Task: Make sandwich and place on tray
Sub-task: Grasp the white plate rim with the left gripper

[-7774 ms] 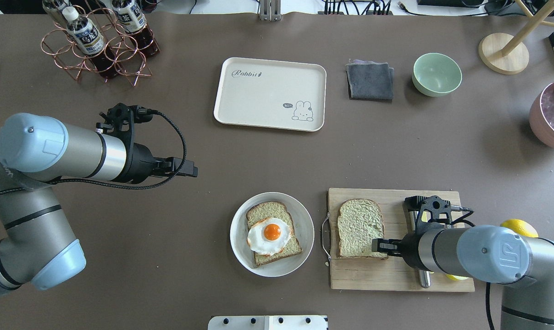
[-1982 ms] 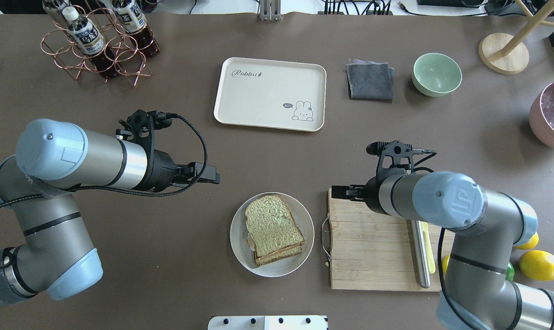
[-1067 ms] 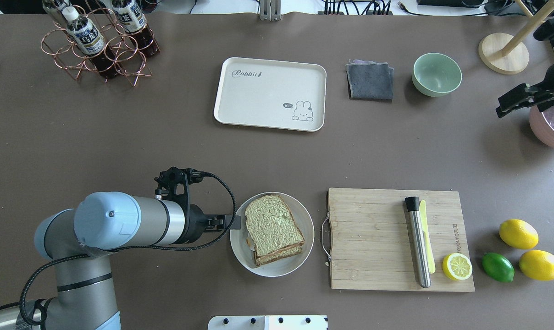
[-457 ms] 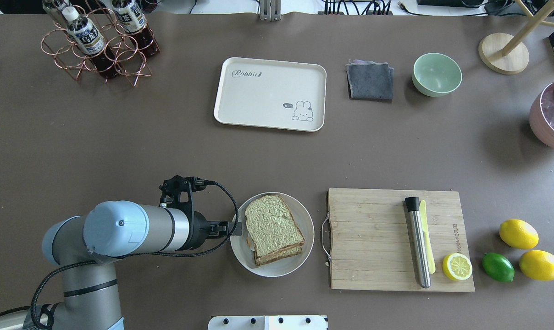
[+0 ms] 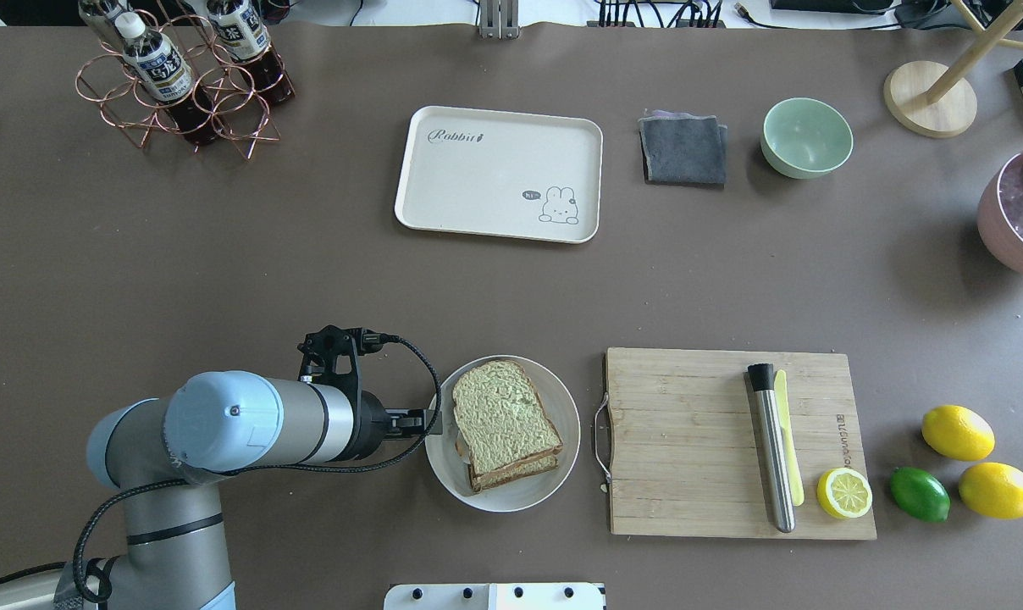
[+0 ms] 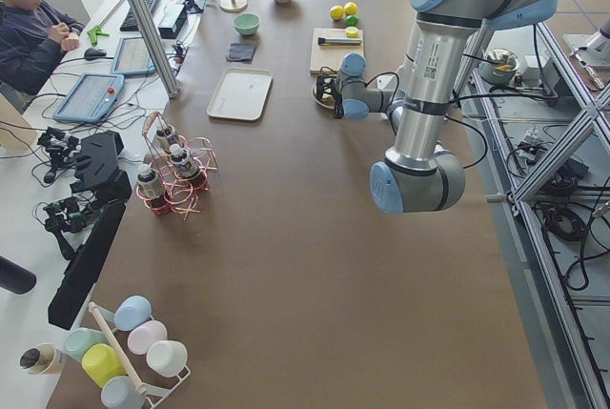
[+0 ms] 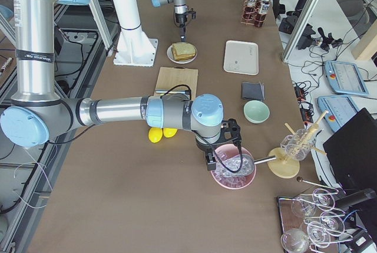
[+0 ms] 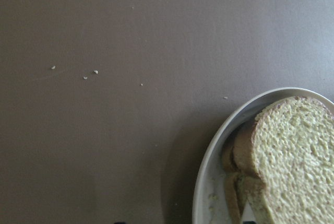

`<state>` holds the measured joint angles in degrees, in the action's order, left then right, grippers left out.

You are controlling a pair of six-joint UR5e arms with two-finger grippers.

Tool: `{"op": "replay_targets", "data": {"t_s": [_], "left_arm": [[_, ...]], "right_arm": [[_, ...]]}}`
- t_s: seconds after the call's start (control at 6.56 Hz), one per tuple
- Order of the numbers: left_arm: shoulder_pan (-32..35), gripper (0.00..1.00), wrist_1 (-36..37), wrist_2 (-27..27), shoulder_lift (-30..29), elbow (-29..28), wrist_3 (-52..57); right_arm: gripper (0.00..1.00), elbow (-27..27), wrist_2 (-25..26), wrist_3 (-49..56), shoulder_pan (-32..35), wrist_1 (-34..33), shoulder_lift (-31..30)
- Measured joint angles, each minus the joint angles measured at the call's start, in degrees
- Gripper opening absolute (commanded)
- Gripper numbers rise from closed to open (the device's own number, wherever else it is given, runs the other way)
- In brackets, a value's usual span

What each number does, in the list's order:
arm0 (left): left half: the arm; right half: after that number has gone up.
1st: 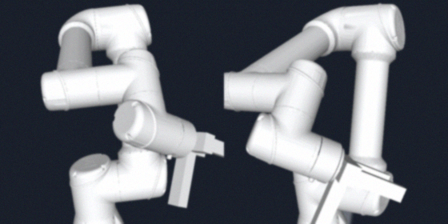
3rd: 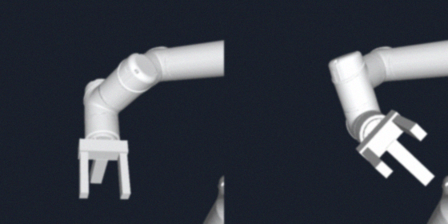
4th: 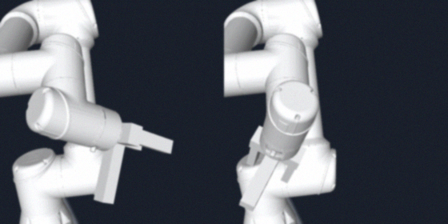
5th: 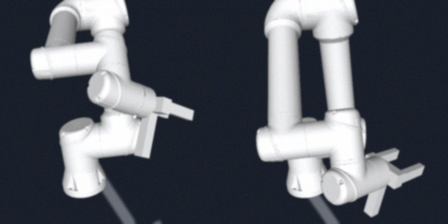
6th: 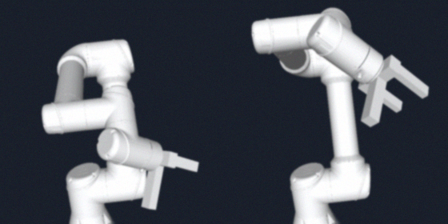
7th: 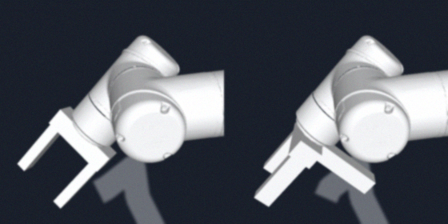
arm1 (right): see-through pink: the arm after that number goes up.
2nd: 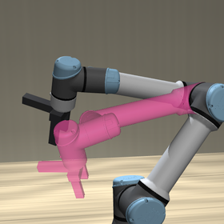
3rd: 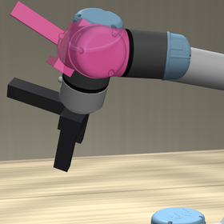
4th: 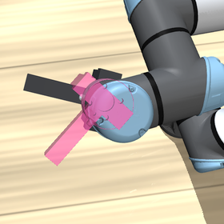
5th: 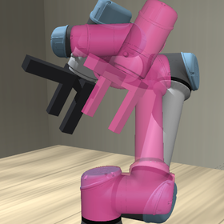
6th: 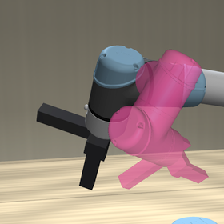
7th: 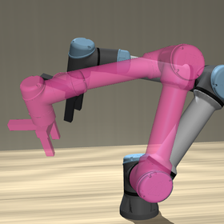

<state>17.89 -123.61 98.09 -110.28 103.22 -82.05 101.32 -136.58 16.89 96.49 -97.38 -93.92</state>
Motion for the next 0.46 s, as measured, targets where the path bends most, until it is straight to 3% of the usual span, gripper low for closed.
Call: {"op": "replay_targets", "data": {"t_s": [0.46], "left_arm": [[-0.15,0.4,-0.65,0.06,-1.64,-1.9,0.19]], "right_arm": [[1.0,-0.15,0.38,2.18,1.01,0.08,-0.41]]}}
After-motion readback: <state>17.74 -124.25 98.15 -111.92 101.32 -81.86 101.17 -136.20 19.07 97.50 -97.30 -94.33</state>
